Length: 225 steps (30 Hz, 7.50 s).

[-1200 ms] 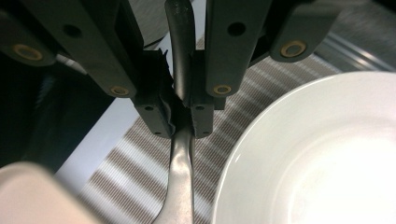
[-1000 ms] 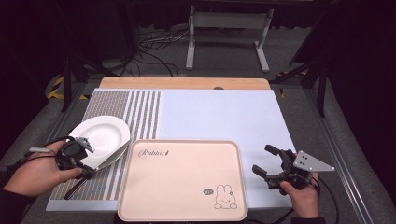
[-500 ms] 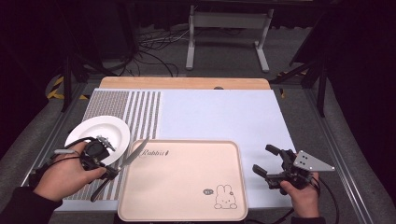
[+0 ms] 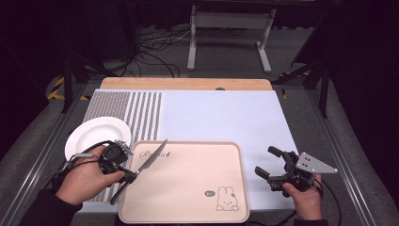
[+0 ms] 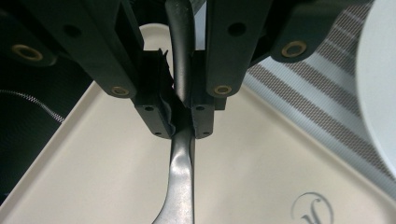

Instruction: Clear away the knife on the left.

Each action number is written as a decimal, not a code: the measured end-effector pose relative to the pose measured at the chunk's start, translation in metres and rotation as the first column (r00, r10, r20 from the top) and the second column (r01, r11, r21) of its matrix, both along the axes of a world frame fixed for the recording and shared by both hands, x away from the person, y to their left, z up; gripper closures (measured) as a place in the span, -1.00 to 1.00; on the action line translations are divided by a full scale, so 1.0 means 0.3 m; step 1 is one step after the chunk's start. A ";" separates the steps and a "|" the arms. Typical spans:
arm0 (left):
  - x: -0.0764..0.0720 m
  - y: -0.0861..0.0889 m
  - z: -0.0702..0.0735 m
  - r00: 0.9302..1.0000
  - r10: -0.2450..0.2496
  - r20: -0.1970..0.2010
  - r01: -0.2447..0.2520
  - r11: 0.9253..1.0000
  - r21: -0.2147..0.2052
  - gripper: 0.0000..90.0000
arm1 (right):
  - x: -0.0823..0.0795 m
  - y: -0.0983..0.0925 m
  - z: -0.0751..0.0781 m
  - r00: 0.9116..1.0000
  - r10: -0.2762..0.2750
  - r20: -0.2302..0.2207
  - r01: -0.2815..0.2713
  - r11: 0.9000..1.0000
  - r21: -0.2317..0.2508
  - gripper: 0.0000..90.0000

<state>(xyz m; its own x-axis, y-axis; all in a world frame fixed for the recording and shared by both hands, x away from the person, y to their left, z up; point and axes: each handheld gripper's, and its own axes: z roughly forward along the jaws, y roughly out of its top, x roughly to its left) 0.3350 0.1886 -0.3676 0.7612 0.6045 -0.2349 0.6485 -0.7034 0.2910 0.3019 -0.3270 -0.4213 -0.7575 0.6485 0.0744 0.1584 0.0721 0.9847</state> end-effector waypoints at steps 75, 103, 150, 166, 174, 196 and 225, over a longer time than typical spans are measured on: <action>0.042 -0.090 -0.199 1.000 -0.024 -0.006 0.024 0.998 0.064 -0.03 | 0.001 0.001 -0.007 1.000 0.017 -0.018 -0.017 1.000 -0.005 -0.82; 0.046 -0.250 -0.208 0.893 -0.356 0.276 0.391 0.916 -0.083 1.00 | 0.004 0.006 -0.017 0.999 0.025 -0.025 -0.026 0.999 -0.023 -0.83; 0.094 -0.119 -0.232 0.926 -0.293 0.239 0.304 0.952 -0.011 1.00 | 0.007 0.006 -0.018 0.999 0.016 -0.028 -0.017 0.999 -0.028 -0.82; 0.096 -0.057 -0.238 0.955 -0.217 0.203 0.233 0.971 -0.056 1.00 | 0.008 0.008 -0.020 0.999 0.016 -0.034 -0.017 0.999 -0.032 -0.82; 0.089 -0.024 -0.238 0.964 -0.185 0.192 0.200 0.978 -0.056 1.00 | 0.007 0.008 -0.021 0.999 0.016 -0.035 -0.017 0.999 -0.033 -0.82; 0.047 0.032 -0.235 0.969 -0.167 0.181 0.176 0.984 -0.037 1.00 | 0.015 0.019 -0.022 0.999 0.025 -0.038 -0.027 0.999 -0.042 -0.82; 0.039 0.021 -0.162 0.936 -0.113 0.333 0.166 0.977 -0.135 -0.64 | 0.010 0.018 -0.027 0.999 0.020 -0.045 -0.022 0.998 -0.053 -0.83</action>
